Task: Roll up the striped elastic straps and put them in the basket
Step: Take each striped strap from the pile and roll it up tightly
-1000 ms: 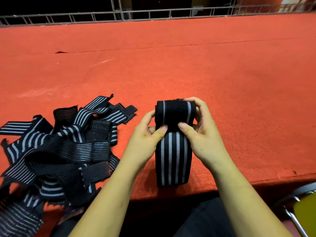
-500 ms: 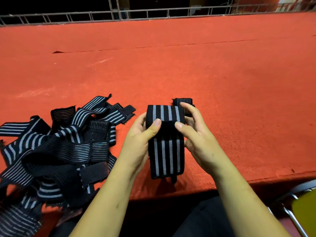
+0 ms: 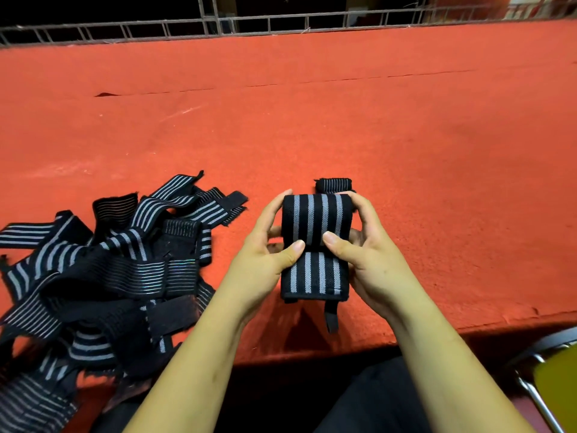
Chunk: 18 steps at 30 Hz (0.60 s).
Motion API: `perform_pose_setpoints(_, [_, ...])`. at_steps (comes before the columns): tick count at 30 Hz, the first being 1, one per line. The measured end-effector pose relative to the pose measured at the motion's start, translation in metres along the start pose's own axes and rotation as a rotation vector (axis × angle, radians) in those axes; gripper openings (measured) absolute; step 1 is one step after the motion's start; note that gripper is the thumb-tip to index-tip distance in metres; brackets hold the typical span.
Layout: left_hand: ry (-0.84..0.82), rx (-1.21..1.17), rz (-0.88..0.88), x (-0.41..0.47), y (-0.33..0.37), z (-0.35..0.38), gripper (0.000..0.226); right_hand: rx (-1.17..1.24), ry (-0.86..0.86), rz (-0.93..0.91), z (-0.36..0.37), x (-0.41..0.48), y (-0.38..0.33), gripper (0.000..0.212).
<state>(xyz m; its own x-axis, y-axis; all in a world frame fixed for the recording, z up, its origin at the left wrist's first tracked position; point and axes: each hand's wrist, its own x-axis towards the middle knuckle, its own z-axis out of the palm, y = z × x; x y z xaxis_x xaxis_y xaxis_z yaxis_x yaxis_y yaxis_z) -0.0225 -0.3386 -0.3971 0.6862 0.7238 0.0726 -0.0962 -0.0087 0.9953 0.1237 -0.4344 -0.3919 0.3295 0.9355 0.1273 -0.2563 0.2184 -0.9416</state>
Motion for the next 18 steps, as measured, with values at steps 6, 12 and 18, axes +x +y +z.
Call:
perform_pose_setpoints(6, [-0.025,-0.145,-0.226,-0.003,-0.007,0.006,0.026,0.04,-0.02,0.026,-0.009,0.0,0.01,0.06])
perform_pose_setpoints(12, [-0.083,-0.46,-0.262,-0.002,0.0,0.011,0.036,-0.032,-0.073,0.016,-0.022,0.0,0.011,0.07])
perform_pose_setpoints(18, [0.065,-0.304,-0.188,0.006,-0.007,0.029,0.045,-0.008,-0.087,0.029,-0.021,-0.001,0.014,0.048])
